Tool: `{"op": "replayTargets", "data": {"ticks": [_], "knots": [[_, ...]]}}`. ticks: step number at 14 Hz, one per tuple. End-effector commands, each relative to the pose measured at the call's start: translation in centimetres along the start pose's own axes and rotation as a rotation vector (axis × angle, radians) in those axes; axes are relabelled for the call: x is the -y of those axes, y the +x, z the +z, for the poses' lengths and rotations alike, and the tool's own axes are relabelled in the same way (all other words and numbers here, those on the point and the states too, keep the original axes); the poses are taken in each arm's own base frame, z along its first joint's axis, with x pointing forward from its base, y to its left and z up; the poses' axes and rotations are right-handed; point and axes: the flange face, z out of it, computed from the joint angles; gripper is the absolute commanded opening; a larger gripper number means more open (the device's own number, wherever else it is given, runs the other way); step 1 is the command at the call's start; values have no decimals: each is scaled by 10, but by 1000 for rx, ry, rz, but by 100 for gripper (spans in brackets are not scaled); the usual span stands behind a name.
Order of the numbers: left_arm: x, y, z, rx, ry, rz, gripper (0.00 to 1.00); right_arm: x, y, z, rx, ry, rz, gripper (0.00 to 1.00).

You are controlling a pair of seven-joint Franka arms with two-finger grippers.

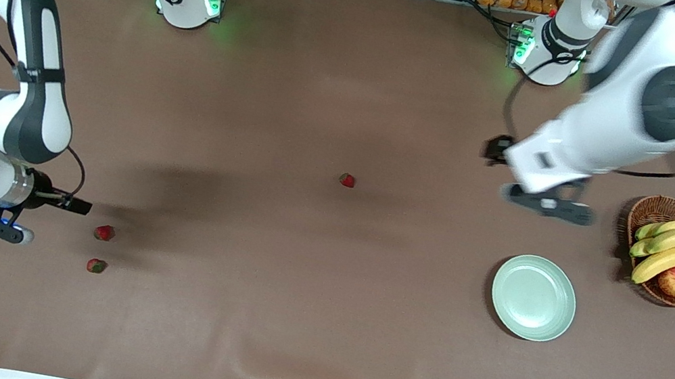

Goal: Collect all strawberries into plate
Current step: 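Reach the right gripper to the second strawberry while the left gripper reaches mid-table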

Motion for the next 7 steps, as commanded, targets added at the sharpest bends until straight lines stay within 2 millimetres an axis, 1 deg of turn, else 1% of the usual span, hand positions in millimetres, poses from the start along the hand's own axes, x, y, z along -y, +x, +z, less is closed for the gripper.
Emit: {"op": "replayTargets", "data": {"ticks": [1, 2, 4, 6, 7], "knots": [[-90, 12, 62, 17, 3, -18, 100, 8, 14, 16, -55, -9, -15, 100], [-118, 14, 90, 14, 6, -53, 100, 8, 19, 23, -68, -6, -10, 100], [-163, 18, 141, 7, 0, -104, 100, 8, 23, 34, -87, 3, 1, 90], [-196, 24, 196, -14, -18, -203, 100, 8, 24, 48, -77, 4, 3, 83], [-204, 27, 216, -22, -24, -253, 100, 9, 26, 52, -88, 7, 5, 78]]}}
